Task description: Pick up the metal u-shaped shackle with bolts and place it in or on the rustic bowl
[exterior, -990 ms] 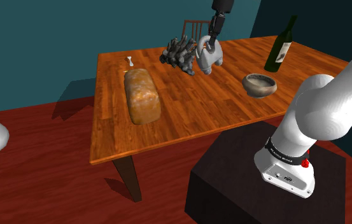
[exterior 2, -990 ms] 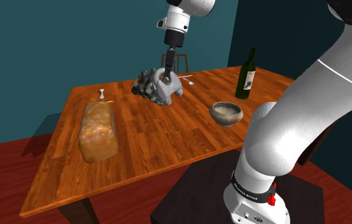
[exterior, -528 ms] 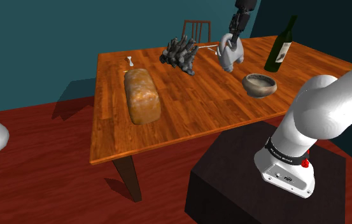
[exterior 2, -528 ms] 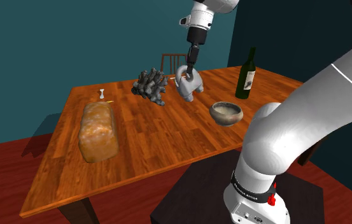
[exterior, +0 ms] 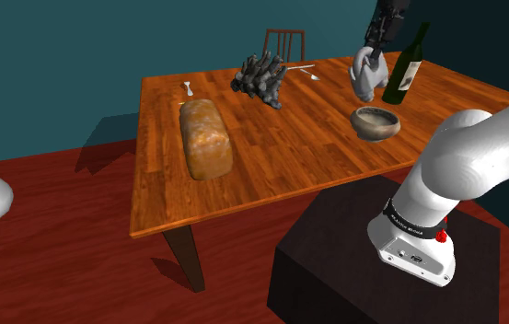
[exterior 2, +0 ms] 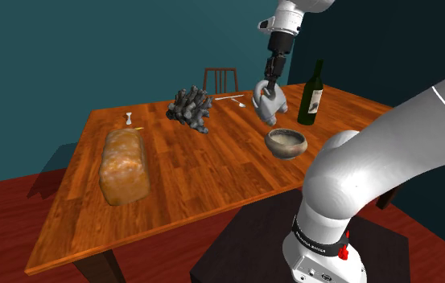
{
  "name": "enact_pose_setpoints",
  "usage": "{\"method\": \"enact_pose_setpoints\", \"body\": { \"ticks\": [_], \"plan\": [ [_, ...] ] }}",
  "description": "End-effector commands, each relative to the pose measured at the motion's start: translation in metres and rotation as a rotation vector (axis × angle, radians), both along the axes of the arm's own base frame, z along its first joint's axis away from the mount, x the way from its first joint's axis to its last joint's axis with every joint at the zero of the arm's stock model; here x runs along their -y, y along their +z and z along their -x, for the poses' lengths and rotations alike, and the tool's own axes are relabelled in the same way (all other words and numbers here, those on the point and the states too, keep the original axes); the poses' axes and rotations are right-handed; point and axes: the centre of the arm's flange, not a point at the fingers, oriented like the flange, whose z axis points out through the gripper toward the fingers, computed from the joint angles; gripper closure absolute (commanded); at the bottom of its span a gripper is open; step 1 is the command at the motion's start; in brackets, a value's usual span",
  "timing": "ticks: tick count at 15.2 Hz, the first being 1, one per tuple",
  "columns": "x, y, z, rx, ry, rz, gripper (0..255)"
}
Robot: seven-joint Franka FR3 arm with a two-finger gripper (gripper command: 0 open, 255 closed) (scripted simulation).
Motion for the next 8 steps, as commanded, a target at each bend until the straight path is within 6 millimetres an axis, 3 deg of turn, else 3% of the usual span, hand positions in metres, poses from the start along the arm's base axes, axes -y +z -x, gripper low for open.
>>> {"method": "enact_pose_setpoints", "body": {
  "ticks": [1, 8],
  "plan": [
    [0.020, 0.005, 0.020, 0.000, 0.001, 0.000, 255],
    [0.091, 0.013, 0.090, 0.000, 0.001, 0.000, 255]
  ]
}}
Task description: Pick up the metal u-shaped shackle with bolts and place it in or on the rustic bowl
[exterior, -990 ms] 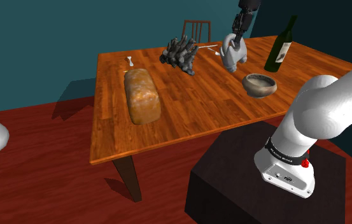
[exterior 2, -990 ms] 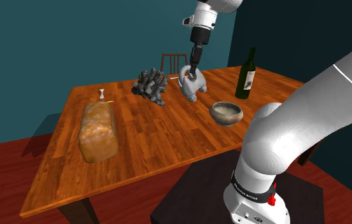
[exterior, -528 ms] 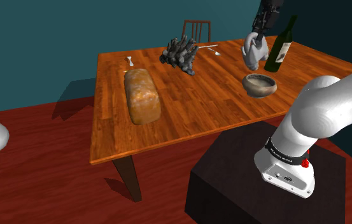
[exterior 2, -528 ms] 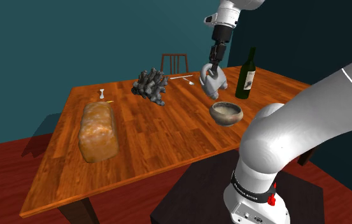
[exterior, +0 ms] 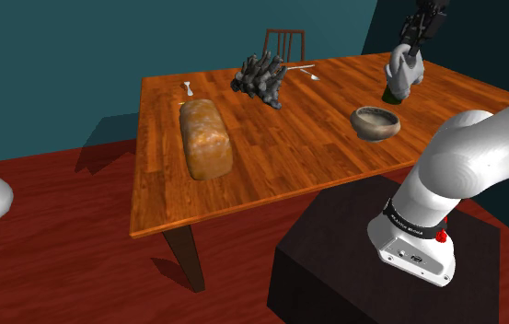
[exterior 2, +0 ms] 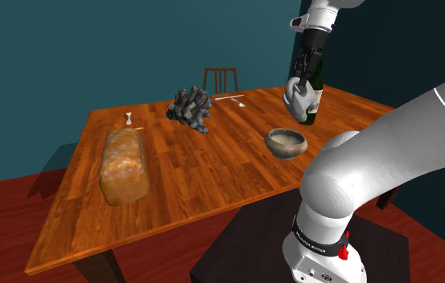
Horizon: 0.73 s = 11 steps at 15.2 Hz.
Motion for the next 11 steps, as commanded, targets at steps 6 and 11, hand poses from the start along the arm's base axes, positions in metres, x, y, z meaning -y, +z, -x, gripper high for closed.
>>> {"method": "enact_pose_setpoints", "body": {
  "ticks": [6, 11],
  "plan": [
    [0.013, -0.026, 0.013, 0.000, 0.001, 0.000, 255],
    [0.013, -0.052, 0.013, 0.000, 0.001, 0.000, 255]
  ]
}}
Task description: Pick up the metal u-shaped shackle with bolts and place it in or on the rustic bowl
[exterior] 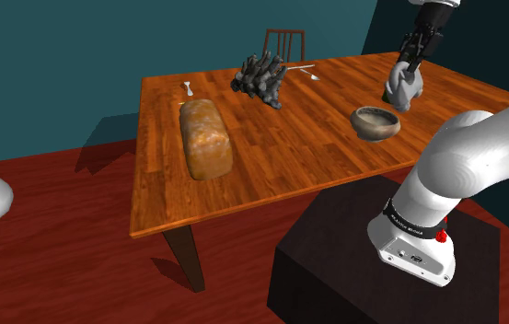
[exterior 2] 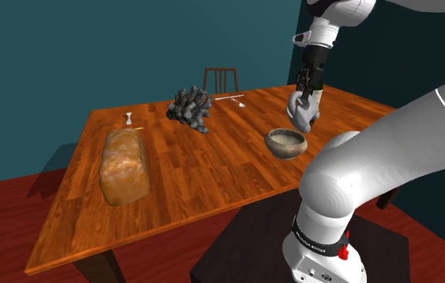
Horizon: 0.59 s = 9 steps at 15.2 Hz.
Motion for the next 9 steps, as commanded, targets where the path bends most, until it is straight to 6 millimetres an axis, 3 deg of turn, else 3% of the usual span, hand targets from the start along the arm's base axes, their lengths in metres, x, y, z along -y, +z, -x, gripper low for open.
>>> {"method": "enact_pose_setpoints", "body": {
  "ticks": [1, 9],
  "plan": [
    [0.000, -0.011, -0.001, 0.001, 0.000, 0.000, 255],
    [0.000, -0.049, -0.001, 0.001, 0.000, 0.000, 255]
  ]
}}
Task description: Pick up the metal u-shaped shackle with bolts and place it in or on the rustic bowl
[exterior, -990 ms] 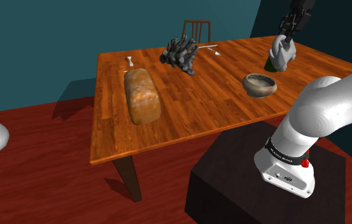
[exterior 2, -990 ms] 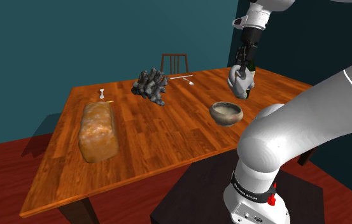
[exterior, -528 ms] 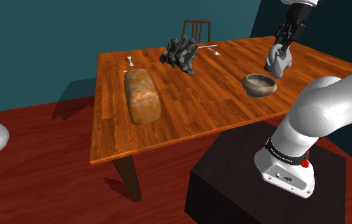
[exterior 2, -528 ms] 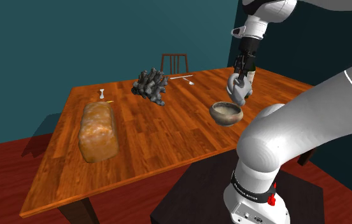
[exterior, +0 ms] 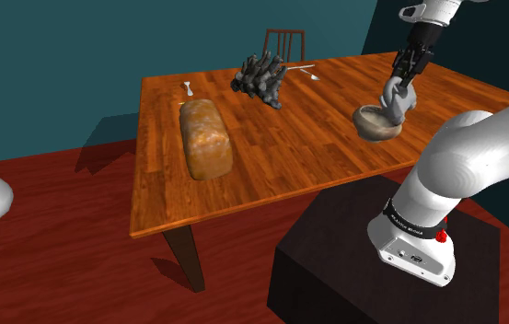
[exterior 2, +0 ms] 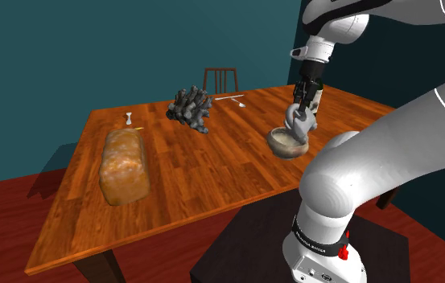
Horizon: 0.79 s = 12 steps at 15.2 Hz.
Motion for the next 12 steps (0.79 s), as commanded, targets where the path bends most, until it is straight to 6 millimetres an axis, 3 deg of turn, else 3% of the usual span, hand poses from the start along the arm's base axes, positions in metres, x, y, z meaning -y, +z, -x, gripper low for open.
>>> {"method": "enact_pose_setpoints", "body": {
  "ticks": [1, 7, 8, 12],
  "plan": [
    [-0.0003, -0.0031, 0.0001, 0.000, 0.000, 0.001, 255],
    [-0.0003, -0.0031, 0.0001, 0.000, 0.000, 0.001, 255],
    [-0.0003, -0.0030, 0.0001, 0.000, 0.000, 0.001, 0],
    [-0.0003, -0.0030, 0.0002, 0.000, 0.000, 0.001, 0]
  ]
}}
